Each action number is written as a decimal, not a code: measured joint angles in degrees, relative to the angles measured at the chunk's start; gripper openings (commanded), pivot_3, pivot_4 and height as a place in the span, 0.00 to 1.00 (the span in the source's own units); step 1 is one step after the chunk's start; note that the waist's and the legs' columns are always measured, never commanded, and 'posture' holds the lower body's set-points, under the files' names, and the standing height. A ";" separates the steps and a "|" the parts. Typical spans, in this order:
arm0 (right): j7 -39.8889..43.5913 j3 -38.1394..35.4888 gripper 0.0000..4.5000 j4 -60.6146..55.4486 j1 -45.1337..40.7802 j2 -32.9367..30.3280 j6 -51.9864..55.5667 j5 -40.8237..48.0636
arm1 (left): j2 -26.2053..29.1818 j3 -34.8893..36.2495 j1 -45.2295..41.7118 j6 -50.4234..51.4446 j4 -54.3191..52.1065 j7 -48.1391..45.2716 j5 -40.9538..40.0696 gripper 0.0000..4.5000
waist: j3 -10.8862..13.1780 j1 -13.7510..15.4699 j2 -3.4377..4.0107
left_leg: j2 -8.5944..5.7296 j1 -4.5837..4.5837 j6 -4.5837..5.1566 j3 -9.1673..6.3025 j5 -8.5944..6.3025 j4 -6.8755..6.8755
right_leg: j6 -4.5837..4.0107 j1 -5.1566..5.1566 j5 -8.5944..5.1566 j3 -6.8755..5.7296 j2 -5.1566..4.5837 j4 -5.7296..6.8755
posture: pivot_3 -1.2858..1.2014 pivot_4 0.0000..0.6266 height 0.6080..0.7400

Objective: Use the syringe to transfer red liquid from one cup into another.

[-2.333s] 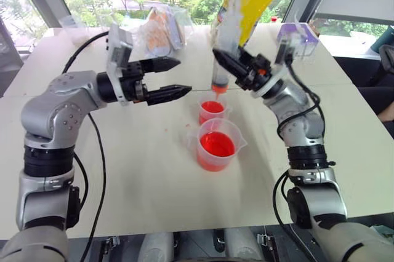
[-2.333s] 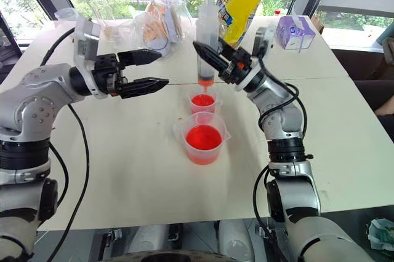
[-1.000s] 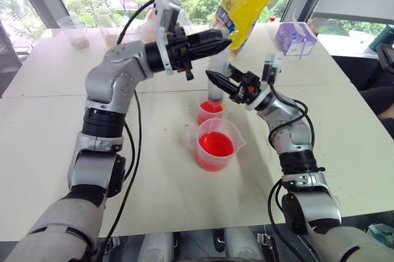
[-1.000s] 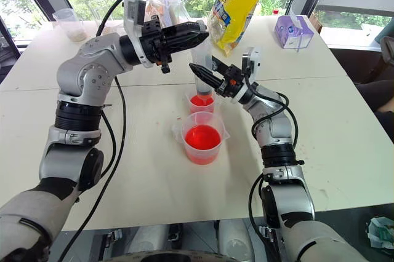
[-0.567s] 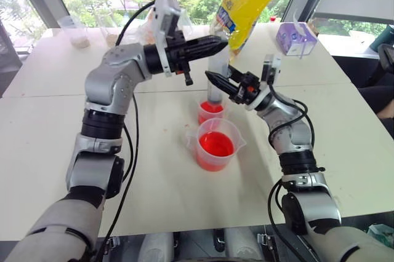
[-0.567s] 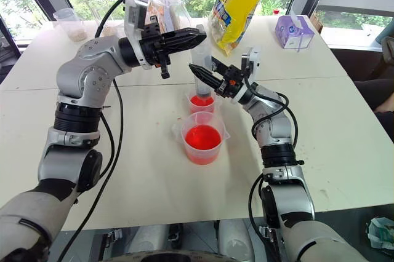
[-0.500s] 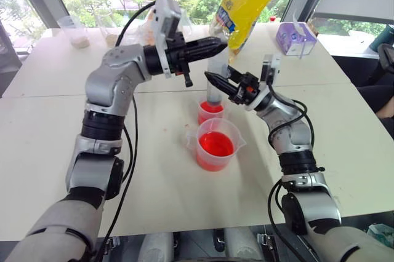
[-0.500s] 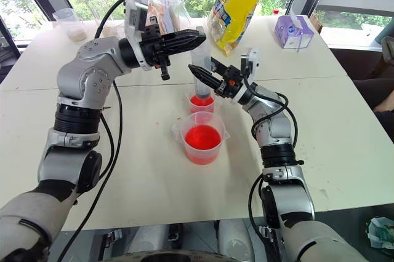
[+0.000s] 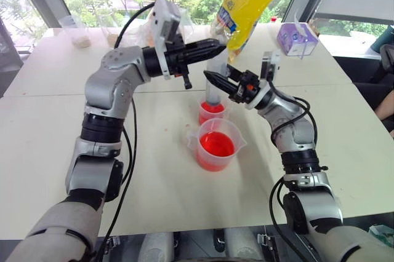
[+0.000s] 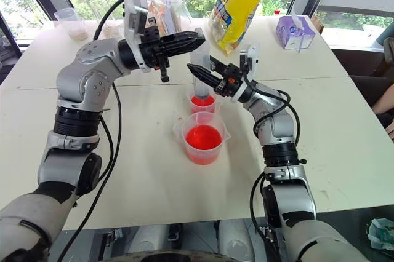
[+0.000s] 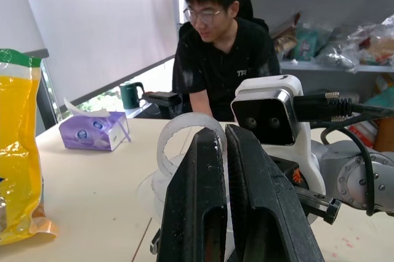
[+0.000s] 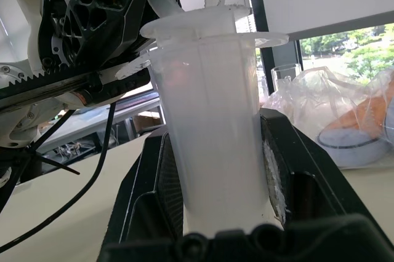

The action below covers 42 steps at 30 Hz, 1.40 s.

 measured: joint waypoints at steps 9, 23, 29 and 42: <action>-2.48 -1.75 0.30 -1.72 0.00 0.58 1.60 1.75 | -0.09 0.84 -2.40 2.64 1.29 0.56 -1.54 0.98 | 0.00 0.01 0.00 | 0.00 -0.01 0.00 0.00 0.00 0.00 | 0.00 -0.01 0.00 0.00 0.00 0.00 | 0.52 0.24 1.00; -2.46 -1.05 0.30 -4.34 -0.25 1.25 3.33 4.19 | 10.48 8.57 1.06 9.87 -4.84 2.70 -7.61 1.00 | 0.01 0.01 0.02 | 0.01 -0.02 -0.01 0.00 0.01 -0.03 | 0.00 -0.06 0.00 0.00 -0.04 0.04 | 0.52 0.24 1.00; -9.47 -5.70 0.30 -7.60 -4.77 -2.33 14.20 11.26 | 12.42 8.94 8.71 13.35 -11.16 3.91 -9.96 1.00 | 0.05 0.06 0.09 | 0.02 -0.08 -0.02 -0.02 0.01 -0.03 | -0.01 -0.11 0.00 0.00 -0.09 0.05 | 0.52 0.24 1.00; -30.23 -20.77 0.30 -12.90 -0.85 -29.26 65.28 38.27 | 13.85 9.02 18.28 15.32 -18.79 6.78 -12.27 1.00 | 0.04 0.07 0.06 | 0.02 -0.08 0.06 0.01 -0.04 -0.06 | -0.04 -0.07 -0.01 0.04 -0.11 -0.06 | 0.52 0.24 1.00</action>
